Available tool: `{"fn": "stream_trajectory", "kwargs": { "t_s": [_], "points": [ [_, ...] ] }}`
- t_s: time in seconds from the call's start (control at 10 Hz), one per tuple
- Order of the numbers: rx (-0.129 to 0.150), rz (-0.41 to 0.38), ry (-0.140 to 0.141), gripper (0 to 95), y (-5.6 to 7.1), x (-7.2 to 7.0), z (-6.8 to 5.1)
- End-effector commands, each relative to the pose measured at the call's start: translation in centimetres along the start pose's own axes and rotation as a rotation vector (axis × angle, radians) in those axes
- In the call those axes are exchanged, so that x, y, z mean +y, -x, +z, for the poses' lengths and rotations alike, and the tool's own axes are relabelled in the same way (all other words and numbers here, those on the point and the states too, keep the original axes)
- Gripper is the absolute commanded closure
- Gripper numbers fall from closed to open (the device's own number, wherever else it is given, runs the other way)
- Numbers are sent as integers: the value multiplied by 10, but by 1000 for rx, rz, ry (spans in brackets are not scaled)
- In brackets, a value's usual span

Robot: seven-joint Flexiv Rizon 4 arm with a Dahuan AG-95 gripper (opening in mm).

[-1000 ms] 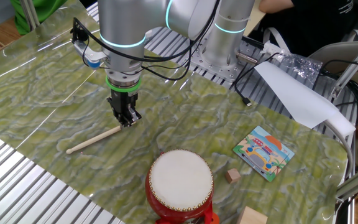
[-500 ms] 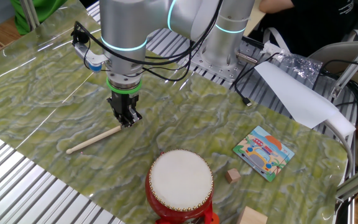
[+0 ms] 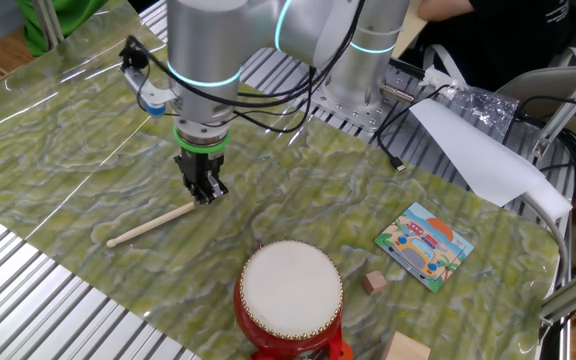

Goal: Play the drum

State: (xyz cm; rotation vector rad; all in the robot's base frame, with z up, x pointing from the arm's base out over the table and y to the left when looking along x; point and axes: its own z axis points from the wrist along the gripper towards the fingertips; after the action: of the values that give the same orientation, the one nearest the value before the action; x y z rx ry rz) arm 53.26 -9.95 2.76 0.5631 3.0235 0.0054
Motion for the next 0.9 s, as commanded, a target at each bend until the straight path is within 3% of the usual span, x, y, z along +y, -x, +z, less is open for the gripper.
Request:
{"fn": "stream_trajectory", "kwargs": {
  "t_s": [0.1, 0.6, 0.8, 0.9],
  "points": [
    [-7, -7, 2, 950, 2, 0, 3],
    [0, 25, 4, 950, 2, 0, 3],
    [16, 29, 13, 950, 2, 0, 3],
    [21, 29, 17, 760, 2, 0, 3]
  ]
}}
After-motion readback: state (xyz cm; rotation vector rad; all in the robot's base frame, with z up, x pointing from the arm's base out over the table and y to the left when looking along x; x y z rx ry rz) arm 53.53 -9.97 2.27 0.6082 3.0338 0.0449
